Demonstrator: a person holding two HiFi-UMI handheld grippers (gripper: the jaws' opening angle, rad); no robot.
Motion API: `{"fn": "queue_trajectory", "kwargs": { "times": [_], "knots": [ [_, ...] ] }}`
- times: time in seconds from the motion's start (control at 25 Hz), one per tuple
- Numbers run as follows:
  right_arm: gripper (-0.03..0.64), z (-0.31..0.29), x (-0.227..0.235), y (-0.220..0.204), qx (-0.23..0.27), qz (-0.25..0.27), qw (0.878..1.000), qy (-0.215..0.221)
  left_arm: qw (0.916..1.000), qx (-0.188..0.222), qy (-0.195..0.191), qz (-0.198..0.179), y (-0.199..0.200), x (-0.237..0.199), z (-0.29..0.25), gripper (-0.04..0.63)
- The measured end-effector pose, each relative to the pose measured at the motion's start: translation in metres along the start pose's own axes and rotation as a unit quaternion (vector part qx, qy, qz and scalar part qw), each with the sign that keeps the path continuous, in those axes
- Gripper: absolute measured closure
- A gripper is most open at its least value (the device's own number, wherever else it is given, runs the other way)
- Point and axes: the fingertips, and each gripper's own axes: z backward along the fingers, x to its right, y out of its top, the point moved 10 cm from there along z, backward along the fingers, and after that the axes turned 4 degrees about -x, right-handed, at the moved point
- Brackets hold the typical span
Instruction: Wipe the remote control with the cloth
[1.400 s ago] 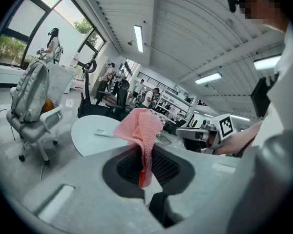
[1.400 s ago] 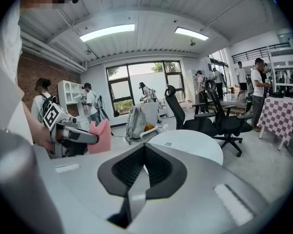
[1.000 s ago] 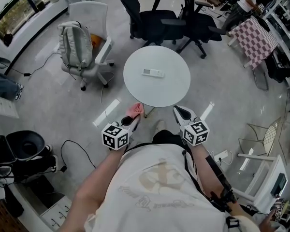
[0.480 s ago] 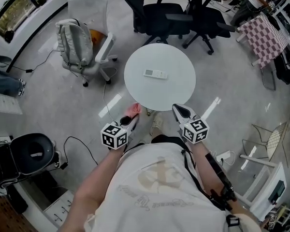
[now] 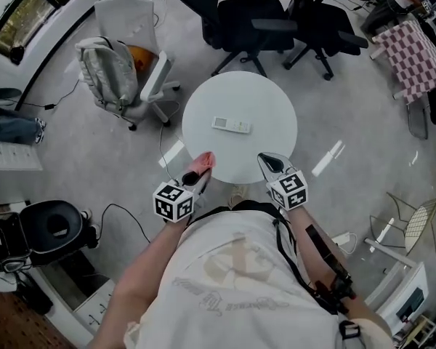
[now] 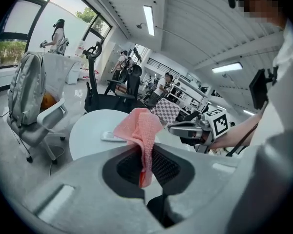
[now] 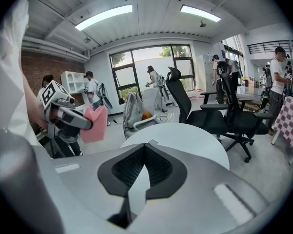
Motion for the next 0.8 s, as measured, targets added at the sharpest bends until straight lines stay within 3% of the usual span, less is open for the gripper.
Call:
{"fn": "queue_trajectory", "kwargs": {
  "times": [0.36,0.8],
  "knots": [
    [0.609,-0.029,0.062,-0.002,-0.044,0.011,0.999,0.010,0.9994,-0.031,0.012,-0.006,0.037,0.001,-0.047,0.574],
    [0.609,-0.066,0.079,-0.003,-0.090,0.040,0.995,0.030,0.9979,-0.062,0.016,0.003,0.056,-0.026,-0.068,0.574]
  ]
}}
